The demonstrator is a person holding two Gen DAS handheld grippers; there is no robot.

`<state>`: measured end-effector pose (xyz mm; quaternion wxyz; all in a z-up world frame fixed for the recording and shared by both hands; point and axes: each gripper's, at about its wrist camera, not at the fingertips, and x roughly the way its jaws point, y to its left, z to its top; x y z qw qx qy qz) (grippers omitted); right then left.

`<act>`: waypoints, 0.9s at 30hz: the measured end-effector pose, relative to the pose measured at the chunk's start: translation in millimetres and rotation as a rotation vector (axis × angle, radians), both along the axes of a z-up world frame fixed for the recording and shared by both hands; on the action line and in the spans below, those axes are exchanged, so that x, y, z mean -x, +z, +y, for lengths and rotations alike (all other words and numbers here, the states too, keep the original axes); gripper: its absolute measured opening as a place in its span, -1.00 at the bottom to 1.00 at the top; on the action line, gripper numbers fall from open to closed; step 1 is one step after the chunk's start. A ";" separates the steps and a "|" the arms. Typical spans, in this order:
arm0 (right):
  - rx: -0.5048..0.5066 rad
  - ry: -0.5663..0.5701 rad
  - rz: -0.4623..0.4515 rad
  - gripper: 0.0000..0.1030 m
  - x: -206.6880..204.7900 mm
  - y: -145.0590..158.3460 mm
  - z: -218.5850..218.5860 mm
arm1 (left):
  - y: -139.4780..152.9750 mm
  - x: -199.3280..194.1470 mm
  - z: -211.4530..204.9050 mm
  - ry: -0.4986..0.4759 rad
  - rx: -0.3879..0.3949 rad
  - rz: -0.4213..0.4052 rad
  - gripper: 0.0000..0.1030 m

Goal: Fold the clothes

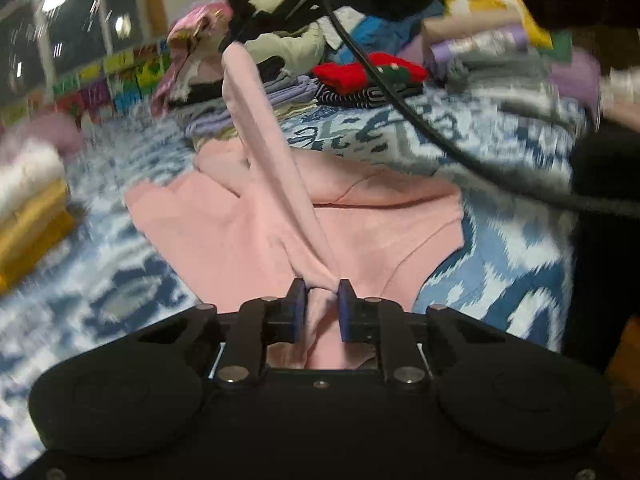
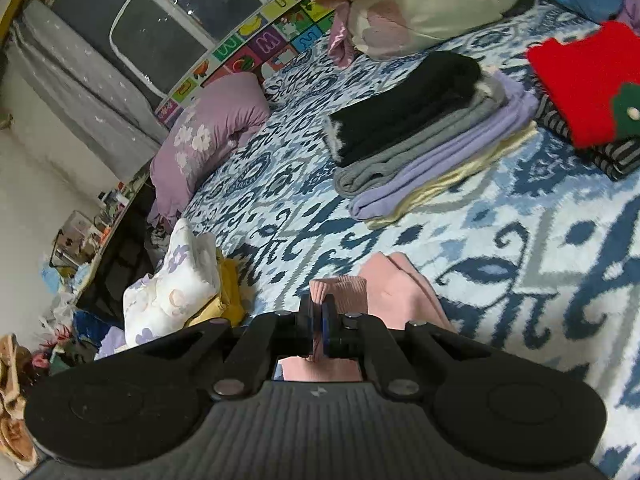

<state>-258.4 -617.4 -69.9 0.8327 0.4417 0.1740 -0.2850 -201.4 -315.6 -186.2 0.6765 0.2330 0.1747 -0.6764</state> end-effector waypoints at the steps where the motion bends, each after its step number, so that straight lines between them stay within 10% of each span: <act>1: 0.007 0.006 0.009 -0.89 -6.4 0.0 -0.5 | 0.7 -7.7 1.5 0.012 0.003 0.063 -0.72; 12: 0.071 0.102 0.148 -0.89 -89.3 -17.5 4.0 | -10.6 -53.0 6.3 0.095 -0.019 0.494 -0.73; 22: 0.080 0.158 0.271 -0.87 -143.4 -47.5 4.4 | -16.0 -76.7 14.6 0.140 -0.026 0.639 -0.73; 27: 0.049 0.185 0.224 -0.54 -142.2 -48.8 0.2 | -18.2 -88.8 18.9 0.158 -0.022 0.696 -0.72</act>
